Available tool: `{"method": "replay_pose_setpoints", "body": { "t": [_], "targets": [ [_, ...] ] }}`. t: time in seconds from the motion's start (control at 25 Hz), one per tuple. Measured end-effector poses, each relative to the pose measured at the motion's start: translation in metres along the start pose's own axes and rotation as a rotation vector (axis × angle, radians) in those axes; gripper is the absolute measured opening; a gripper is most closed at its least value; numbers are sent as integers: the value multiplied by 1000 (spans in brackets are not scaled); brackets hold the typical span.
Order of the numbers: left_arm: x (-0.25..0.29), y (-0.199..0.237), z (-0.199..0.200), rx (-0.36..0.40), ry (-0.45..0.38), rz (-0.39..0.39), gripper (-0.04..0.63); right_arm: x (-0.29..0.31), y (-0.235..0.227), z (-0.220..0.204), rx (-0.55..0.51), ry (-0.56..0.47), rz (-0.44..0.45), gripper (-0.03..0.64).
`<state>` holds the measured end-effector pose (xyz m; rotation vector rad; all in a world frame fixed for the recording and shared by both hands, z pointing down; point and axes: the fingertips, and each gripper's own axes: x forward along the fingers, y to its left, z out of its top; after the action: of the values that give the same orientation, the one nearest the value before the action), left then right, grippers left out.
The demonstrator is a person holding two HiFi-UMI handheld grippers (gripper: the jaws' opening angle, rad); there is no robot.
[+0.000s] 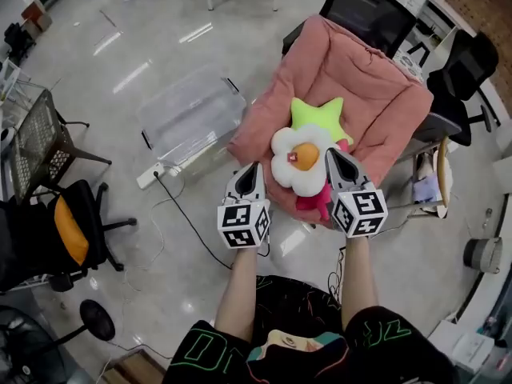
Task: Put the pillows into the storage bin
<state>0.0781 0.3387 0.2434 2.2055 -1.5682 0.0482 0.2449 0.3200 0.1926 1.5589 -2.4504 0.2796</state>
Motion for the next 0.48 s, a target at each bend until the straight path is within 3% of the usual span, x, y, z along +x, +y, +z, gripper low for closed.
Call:
{"method": "replay_pose_setpoints", "body": {
  "t": [0.24,0.48],
  "targets": [
    [100,45,-16,-52,110,-35,-3,101,-37,-4,-20,89,-47,2],
    [143,38,-69,-134,225,-44,-3,124,-83,-50,-31,239,-81,2]
  ]
}}
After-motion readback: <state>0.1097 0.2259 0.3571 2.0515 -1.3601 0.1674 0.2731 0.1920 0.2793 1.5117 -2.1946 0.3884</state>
